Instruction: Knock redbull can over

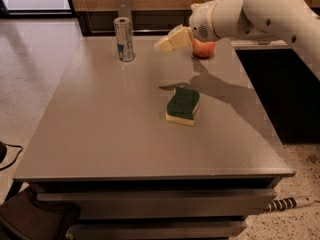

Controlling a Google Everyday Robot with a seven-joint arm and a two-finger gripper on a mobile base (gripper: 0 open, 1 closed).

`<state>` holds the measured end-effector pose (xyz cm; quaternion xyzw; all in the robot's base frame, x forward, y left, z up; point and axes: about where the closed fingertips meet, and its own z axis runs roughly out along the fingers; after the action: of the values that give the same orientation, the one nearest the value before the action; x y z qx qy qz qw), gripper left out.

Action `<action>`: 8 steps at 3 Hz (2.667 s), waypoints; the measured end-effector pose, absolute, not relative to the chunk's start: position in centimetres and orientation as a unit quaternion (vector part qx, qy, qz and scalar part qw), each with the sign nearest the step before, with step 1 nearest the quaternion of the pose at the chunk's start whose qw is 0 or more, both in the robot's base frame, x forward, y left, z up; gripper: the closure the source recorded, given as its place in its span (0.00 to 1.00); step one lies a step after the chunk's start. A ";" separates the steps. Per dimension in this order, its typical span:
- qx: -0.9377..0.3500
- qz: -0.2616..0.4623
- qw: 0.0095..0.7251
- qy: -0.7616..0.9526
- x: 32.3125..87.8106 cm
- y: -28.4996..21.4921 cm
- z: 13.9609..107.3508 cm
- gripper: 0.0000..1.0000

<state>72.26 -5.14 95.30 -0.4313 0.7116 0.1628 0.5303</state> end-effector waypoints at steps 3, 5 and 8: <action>-0.395 0.221 0.598 0.662 83.1 -0.5 93.8 0.00; -0.389 0.277 0.601 0.640 84.6 4.2 92.9 0.00; -0.392 0.355 0.558 0.639 82.4 12.0 90.7 0.25</action>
Offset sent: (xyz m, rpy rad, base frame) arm 0.1192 0.0219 -0.0127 0.1813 -0.1123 -0.0212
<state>82.39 12.01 90.69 -0.3918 0.6391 0.3553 0.5584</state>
